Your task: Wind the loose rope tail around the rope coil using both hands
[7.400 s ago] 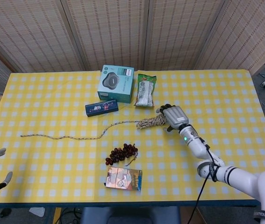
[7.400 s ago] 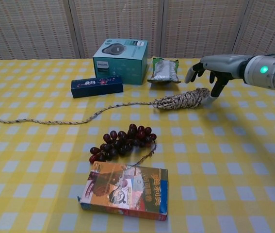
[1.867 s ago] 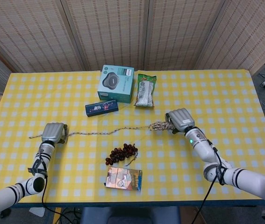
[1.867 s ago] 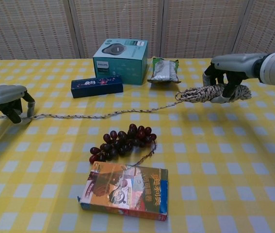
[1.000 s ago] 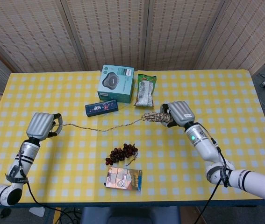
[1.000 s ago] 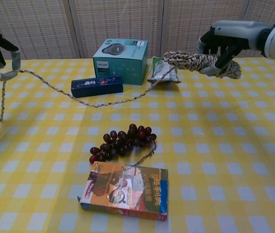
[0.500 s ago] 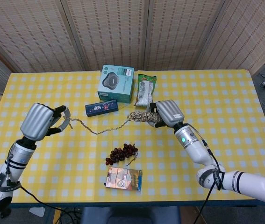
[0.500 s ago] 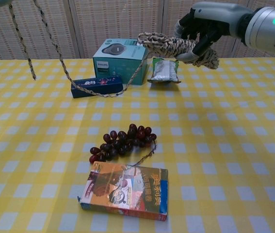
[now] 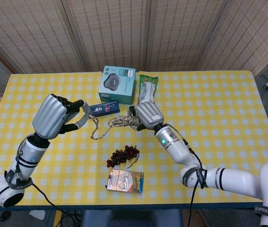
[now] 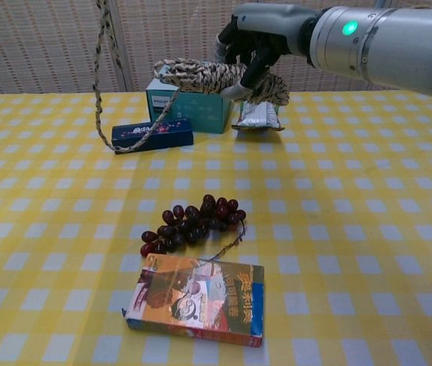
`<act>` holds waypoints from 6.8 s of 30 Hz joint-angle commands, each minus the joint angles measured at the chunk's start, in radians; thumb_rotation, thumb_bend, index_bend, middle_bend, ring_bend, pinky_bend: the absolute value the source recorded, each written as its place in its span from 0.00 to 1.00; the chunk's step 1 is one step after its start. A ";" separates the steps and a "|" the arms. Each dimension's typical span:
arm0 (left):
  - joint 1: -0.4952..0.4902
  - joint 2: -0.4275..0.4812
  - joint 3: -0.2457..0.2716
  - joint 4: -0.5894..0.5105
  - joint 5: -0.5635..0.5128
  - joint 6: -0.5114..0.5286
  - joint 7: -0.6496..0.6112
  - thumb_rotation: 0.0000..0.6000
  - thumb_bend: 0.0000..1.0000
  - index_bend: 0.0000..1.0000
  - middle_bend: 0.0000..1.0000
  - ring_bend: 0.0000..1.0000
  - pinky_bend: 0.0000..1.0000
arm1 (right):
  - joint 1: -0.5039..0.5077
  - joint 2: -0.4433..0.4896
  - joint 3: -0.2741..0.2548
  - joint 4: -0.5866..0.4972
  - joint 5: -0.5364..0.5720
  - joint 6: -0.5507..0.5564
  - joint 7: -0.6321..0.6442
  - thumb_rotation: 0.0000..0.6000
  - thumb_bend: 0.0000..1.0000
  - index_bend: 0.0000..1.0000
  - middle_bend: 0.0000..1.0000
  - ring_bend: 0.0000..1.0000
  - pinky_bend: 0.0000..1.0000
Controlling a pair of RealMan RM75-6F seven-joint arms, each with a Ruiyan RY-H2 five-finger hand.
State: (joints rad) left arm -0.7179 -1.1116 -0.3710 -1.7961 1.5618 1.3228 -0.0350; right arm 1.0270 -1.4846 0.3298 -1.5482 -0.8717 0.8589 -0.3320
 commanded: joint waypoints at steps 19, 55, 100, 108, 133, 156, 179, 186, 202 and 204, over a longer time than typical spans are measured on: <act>-0.140 -0.096 -0.148 -0.091 -0.276 -0.072 -0.005 1.00 0.43 0.78 1.00 1.00 1.00 | 0.080 -0.183 0.028 0.080 0.006 0.089 -0.020 1.00 0.43 0.77 0.62 0.53 0.60; -0.333 -0.226 -0.253 0.170 -0.860 -0.120 0.243 1.00 0.43 0.78 1.00 1.00 1.00 | -0.004 -0.293 -0.020 0.175 -0.362 0.167 0.341 1.00 0.33 0.79 0.63 0.53 0.61; -0.095 -0.150 -0.038 0.191 -0.751 -0.186 0.181 1.00 0.43 0.78 1.00 1.00 1.00 | -0.153 -0.297 0.110 0.279 -0.482 0.445 0.866 1.00 0.28 0.83 0.66 0.57 0.63; -0.047 -0.130 0.002 0.165 -0.670 -0.171 0.159 1.00 0.43 0.78 1.00 1.00 1.00 | -0.149 -0.342 0.162 0.311 -0.429 0.476 0.824 1.00 0.28 0.83 0.66 0.57 0.63; 0.004 -0.056 0.051 0.048 -0.201 -0.042 0.066 1.00 0.43 0.78 1.00 1.00 1.00 | -0.068 -0.435 0.238 0.377 -0.307 0.446 0.516 1.00 0.31 0.85 0.66 0.57 0.63; -0.125 -0.077 -0.063 0.006 -0.139 -0.061 0.076 1.00 0.43 0.78 1.00 1.00 1.00 | 0.015 -0.407 0.214 0.292 -0.222 0.275 0.286 1.00 0.31 0.86 0.67 0.57 0.63; -0.216 -0.102 -0.126 -0.013 -0.347 -0.172 0.064 1.00 0.43 0.77 1.00 1.00 1.00 | 0.044 -0.370 0.142 0.273 -0.295 0.165 0.355 1.00 0.29 0.86 0.67 0.57 0.63; -0.206 -0.061 -0.104 0.007 -0.416 -0.228 0.082 1.00 0.43 0.77 1.00 1.00 1.00 | 0.029 -0.315 0.082 0.264 -0.373 0.110 0.456 1.00 0.28 0.86 0.67 0.57 0.63; -0.178 0.003 -0.048 0.083 -0.536 -0.333 0.079 1.00 0.43 0.76 1.00 1.00 1.00 | -0.045 -0.303 0.001 0.292 -0.558 0.236 0.791 1.00 0.27 0.87 0.68 0.56 0.63; -0.175 0.003 -0.041 0.096 -0.549 -0.344 0.074 1.00 0.43 0.76 1.00 1.00 1.00 | -0.052 -0.301 0.000 0.290 -0.568 0.252 0.822 1.00 0.27 0.87 0.68 0.56 0.63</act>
State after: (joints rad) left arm -0.8951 -1.1097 -0.4161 -1.7059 1.0188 0.9841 0.0420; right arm 0.9869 -1.7867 0.3353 -1.2594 -1.4241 1.0920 0.4644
